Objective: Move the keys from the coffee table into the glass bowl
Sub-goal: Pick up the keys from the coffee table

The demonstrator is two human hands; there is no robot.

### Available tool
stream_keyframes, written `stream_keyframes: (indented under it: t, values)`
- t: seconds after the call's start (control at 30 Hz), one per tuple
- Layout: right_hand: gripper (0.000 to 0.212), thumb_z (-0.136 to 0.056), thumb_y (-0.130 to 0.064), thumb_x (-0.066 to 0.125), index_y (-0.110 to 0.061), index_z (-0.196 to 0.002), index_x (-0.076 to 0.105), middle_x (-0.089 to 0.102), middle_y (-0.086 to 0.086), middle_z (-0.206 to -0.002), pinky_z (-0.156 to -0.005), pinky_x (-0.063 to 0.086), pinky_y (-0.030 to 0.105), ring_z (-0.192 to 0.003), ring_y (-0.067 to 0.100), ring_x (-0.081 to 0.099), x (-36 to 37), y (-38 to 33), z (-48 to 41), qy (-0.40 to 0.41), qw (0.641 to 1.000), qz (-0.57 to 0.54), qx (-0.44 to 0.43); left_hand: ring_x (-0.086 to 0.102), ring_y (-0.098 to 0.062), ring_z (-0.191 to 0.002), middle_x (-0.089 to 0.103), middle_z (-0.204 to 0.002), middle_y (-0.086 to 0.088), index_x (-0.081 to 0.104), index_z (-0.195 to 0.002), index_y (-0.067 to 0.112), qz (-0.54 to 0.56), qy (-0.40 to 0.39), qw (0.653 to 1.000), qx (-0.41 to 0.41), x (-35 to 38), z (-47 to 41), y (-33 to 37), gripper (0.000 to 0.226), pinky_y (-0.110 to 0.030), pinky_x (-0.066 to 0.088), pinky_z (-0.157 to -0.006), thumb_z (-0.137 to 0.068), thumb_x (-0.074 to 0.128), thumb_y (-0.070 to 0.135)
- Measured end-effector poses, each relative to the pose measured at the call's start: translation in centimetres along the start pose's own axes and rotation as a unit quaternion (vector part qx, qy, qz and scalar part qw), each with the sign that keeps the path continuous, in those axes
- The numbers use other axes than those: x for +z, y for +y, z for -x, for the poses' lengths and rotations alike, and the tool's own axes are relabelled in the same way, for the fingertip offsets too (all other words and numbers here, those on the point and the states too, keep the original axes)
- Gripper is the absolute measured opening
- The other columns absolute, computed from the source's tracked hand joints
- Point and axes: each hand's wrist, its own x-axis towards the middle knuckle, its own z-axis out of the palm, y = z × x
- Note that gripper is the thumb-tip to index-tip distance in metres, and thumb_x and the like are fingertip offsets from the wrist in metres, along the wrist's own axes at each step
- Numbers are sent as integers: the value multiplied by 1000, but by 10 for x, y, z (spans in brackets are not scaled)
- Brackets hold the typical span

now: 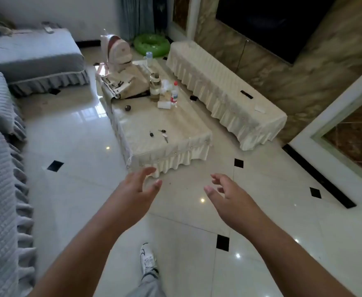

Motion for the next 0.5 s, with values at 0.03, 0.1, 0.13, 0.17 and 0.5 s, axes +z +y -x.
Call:
stream_keyframes:
  t: [0.03, 0.1, 0.13, 0.17, 0.5]
  values:
    - [54, -96, -54, 45, -32, -145, 38, 48, -8, -143, -103, 40, 34, -125, 9, 48, -1, -5, -16, 3, 1000, -6, 3, 51, -4, -99, 49, -131, 11, 50, -133, 41, -1, 2, 1000, 7, -5, -18, 0, 44, -33, 45, -95, -91, 51, 56]
    - [53, -96, -54, 45, -34, -144, 37, 47, -10, -143, -101, 40, 33, -124, 8, 49, -4, -15, -47, 15, 1000, -5, 8, 52, -5, -101, 49, -130, 13, 49, -133, 41, -13, 0, 1000, 10, -15, -51, 3, 44, -31, 44, -92, -91, 51, 57]
    - [52, -96, -54, 46, -34, -144, 38, 48, -10, -143, -99, 40, 31, -123, 7, 49, -7, -22, -60, 14, 1000, -4, 10, 52, -5, -104, 49, -132, 13, 49, -133, 43, -16, -18, 1000, 8, -19, -66, 5, 45, -32, 44, -94, -91, 50, 58]
    - [51, -96, -53, 46, -35, -143, 39, 48, -11, -142, -96, 39, 30, -123, 6, 49, -9, -27, -76, 23, 1000, -13, 12, 52, -5, -107, 48, -133, 13, 48, -132, 44, -13, -27, 1000, 10, -23, -83, 6, 45, -33, 44, -96, -90, 50, 59]
    - [52, -96, -52, 47, -34, -144, 39, 46, -10, -146, -100, 36, 27, -128, 7, 46, -13, -49, -184, 29, 999, -18, 18, 48, 15, -95, 46, -139, 14, 47, -135, 43, -24, -31, 999, 8, -50, -189, 2, 51, -29, 44, -93, -88, 47, 62]
